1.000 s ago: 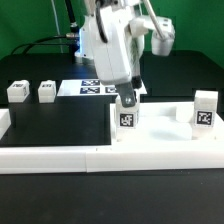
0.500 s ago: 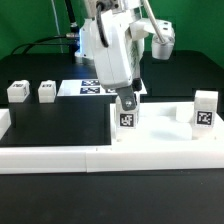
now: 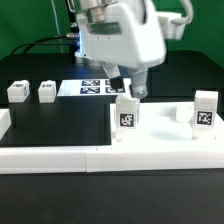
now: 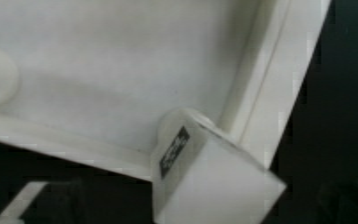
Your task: Assemble square table
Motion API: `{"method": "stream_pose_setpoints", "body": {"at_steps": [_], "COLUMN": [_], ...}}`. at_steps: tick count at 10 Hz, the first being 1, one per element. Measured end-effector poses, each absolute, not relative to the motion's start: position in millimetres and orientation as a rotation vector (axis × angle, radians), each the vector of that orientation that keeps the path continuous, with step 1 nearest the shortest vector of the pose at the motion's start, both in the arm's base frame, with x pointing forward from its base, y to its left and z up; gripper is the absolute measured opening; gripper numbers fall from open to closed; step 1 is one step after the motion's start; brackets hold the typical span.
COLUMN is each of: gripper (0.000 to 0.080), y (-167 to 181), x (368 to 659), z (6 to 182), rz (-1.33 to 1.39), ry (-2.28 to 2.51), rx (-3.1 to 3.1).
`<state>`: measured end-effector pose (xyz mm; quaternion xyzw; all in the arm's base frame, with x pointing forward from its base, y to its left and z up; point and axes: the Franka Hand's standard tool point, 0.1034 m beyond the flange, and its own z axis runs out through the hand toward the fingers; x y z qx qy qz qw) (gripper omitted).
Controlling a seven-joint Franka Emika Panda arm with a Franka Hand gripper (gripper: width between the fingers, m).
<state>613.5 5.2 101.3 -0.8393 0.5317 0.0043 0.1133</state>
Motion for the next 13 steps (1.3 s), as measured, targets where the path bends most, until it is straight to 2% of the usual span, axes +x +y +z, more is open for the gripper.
{"method": "stream_pose_setpoints", "body": {"at_steps": [4, 7, 12, 13], "gripper": [0.0649, 0.0649, 0.0649, 0.0649], "y": [4.1, -4.7, -9.2, -5.7], "x": [611.7, 599.4, 598.8, 590.3], "z": [97.3, 95.4, 92.9, 87.6], "rz": [-0.028, -0.13, -0.153, -0.099], "ry": [1.204, 0.455, 0.315, 0.312], "rx": [-2.661, -2.905, -2.942, -2.953]}}
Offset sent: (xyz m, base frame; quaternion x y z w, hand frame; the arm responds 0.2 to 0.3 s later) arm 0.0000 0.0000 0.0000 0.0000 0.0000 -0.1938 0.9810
